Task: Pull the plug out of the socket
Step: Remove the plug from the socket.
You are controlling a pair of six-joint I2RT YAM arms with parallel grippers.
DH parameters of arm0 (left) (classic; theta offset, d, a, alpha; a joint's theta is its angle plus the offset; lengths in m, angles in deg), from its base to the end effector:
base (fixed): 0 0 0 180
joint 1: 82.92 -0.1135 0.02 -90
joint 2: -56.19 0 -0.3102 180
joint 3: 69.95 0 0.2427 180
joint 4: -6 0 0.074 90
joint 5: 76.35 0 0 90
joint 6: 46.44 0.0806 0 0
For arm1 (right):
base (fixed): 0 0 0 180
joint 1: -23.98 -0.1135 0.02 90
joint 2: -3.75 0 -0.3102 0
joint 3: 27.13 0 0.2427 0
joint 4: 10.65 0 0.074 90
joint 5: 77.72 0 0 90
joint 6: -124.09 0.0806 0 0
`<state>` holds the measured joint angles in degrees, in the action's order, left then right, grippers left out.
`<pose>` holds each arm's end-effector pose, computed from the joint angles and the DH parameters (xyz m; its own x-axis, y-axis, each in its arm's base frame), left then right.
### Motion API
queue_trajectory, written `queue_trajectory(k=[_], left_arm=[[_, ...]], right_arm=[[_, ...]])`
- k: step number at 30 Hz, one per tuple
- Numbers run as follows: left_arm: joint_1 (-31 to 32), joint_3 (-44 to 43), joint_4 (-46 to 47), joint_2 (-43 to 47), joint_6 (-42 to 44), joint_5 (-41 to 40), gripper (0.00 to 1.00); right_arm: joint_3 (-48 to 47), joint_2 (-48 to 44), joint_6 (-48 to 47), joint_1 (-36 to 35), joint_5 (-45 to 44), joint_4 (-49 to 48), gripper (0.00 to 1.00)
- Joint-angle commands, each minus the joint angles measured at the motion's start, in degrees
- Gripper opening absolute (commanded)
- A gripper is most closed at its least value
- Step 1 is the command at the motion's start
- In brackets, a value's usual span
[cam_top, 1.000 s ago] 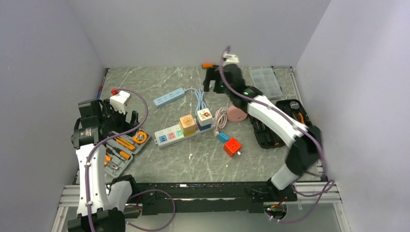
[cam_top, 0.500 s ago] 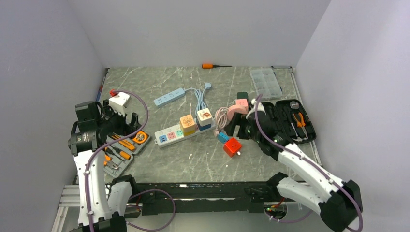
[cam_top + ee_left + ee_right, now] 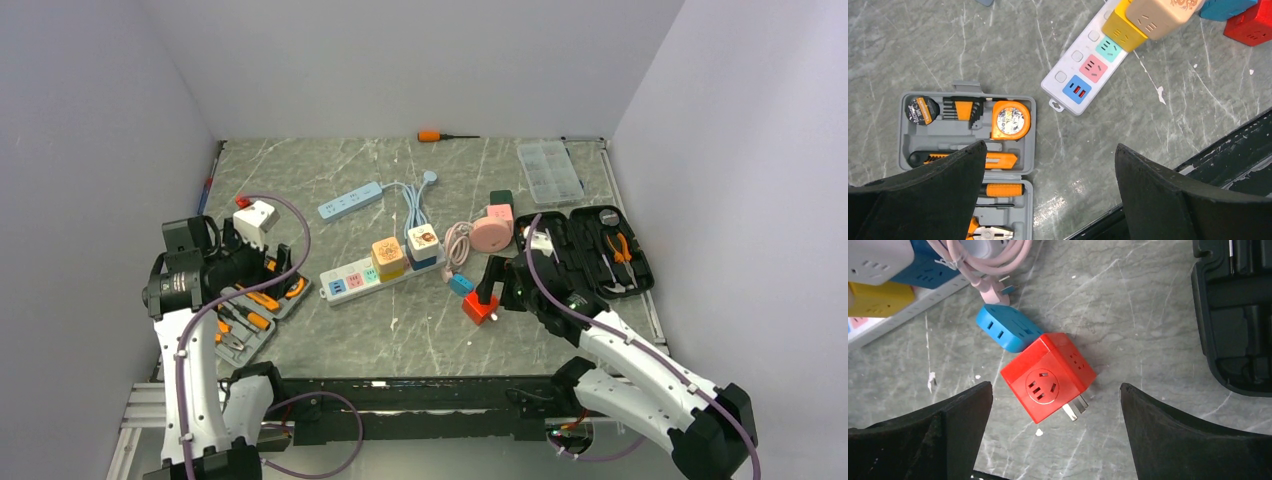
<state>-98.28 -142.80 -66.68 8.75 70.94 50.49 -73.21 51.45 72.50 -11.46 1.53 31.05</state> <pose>0.1318 -0.0139 0.3444 -0.5460 0.2317 -0.8051 0.4859 0.8704 -0.0790 0.1434 0.0836 0.2310 -0.7232 0.2345 -0.6496 -0.0125 0.9360 0.3517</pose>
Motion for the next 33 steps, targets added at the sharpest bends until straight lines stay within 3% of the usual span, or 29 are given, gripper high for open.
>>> queue_trajectory(k=[1, 10, 30, 33], left_arm=[[-0.2, 1.3, 0.3, 2.0, 0.5, 2.4, 0.99], [-0.2, 3.0, -0.1, 2.4, -0.3, 2.0, 0.99], [-0.1, 2.1, 0.0, 0.7, 1.9, 0.5, 0.99], [-0.2, 2.1, 0.0, 1.2, 2.2, 0.0, 1.00]], right_arm=[[-0.4, 2.0, -3.0, -1.9, -3.9, -0.9, 1.00], [-2.3, 8.2, -6.3, -6.4, -8.6, -5.9, 1.00], [-2.8, 21.4, -6.3, -15.3, -8.6, -14.4, 1.00], [-2.9, 22.8, -5.4, -16.6, -10.1, -13.9, 0.95]])
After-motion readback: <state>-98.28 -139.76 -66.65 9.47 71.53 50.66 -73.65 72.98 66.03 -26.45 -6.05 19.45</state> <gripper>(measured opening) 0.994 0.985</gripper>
